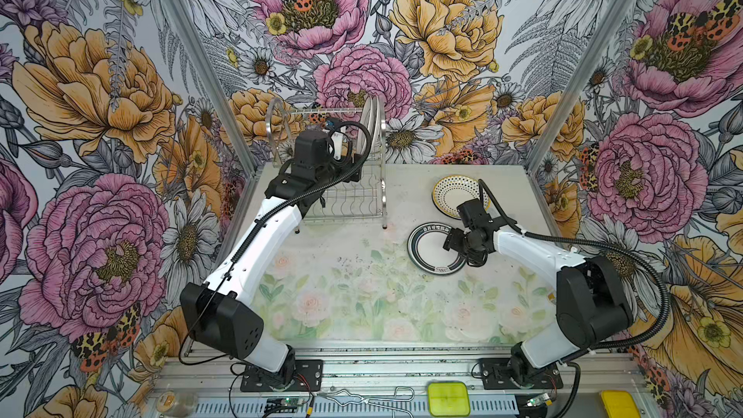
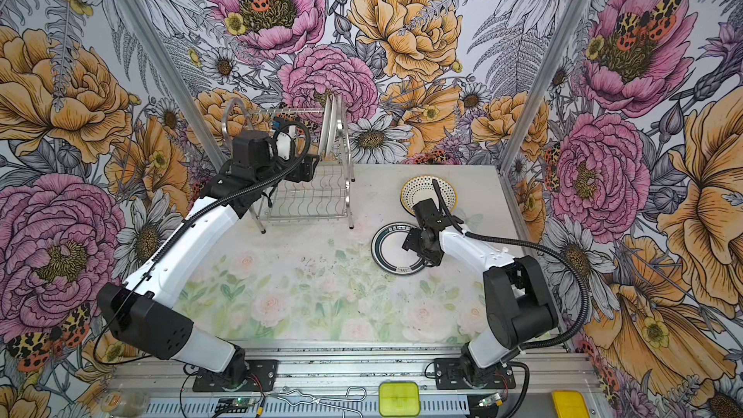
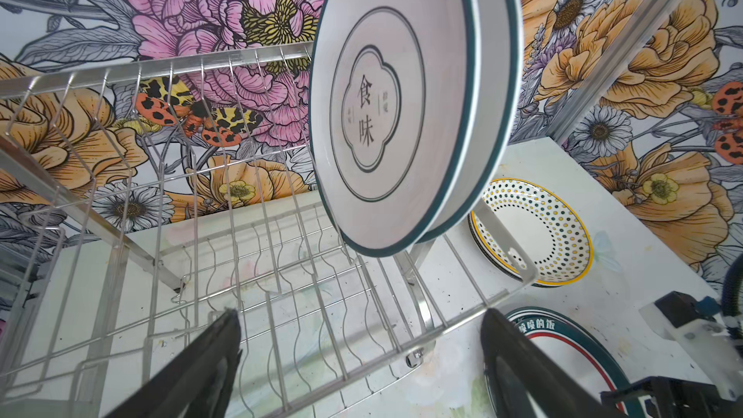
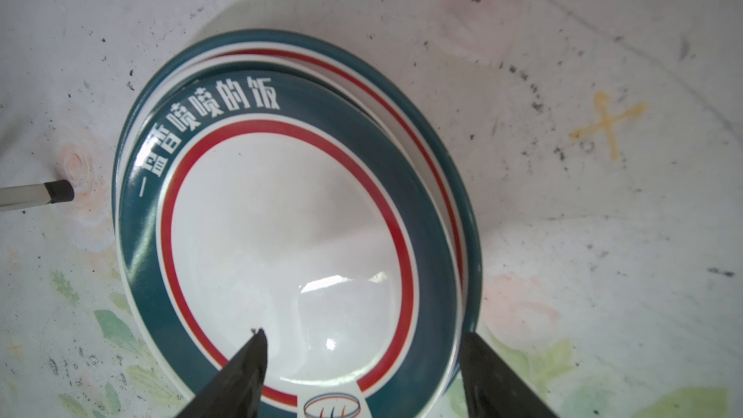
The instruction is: Unload the plates from the dish rack
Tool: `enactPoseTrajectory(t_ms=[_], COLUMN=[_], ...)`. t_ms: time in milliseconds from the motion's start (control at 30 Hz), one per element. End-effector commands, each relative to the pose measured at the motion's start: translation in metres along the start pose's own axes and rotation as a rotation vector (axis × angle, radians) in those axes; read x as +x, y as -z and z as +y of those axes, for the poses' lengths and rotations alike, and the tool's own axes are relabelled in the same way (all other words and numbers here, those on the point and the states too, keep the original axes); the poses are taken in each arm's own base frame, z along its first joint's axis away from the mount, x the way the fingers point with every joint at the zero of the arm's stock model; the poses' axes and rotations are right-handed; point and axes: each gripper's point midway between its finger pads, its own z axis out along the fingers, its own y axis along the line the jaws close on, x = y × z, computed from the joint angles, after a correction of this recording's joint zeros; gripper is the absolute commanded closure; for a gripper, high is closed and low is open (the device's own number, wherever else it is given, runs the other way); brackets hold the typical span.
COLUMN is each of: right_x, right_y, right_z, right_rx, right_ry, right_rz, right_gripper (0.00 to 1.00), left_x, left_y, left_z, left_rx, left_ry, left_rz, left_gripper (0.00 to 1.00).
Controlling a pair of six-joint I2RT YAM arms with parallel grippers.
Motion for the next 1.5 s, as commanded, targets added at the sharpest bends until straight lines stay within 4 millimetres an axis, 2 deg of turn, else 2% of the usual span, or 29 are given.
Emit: enactPoseTrajectory(t_ms=[0,367,733,1467], right_x=[-0.008,-0.010,-0.018,-0.019], right_y=[0.003,0.007,0.022,0.029], right_z=[0.013,0.015,0.022,0.010], right_rx=[-0.032,-0.049,-0.102,-0.108], right_ry=[0.021,0.019,0.000,-0.024], right_rz=[-0.023,-0.030,-0.061,-0.075], right_gripper=[0.23,0.23,0.23,0.23], left_x=[-0.022,-0.020,-0.022,-0.025], left_y=[0.002,-0.011,-0.027,-0.047], left_z=[-0.006,-0.005,0.004,0.001], left_rx=[0.056,0.065,0.043,0.074], left_ry=[-0.047,-0.084,-0.107,-0.120], left_rz=[-0.056,-0.036,-0.027,-0.023], left_gripper=[0.11,0.15,0.20,0.27])
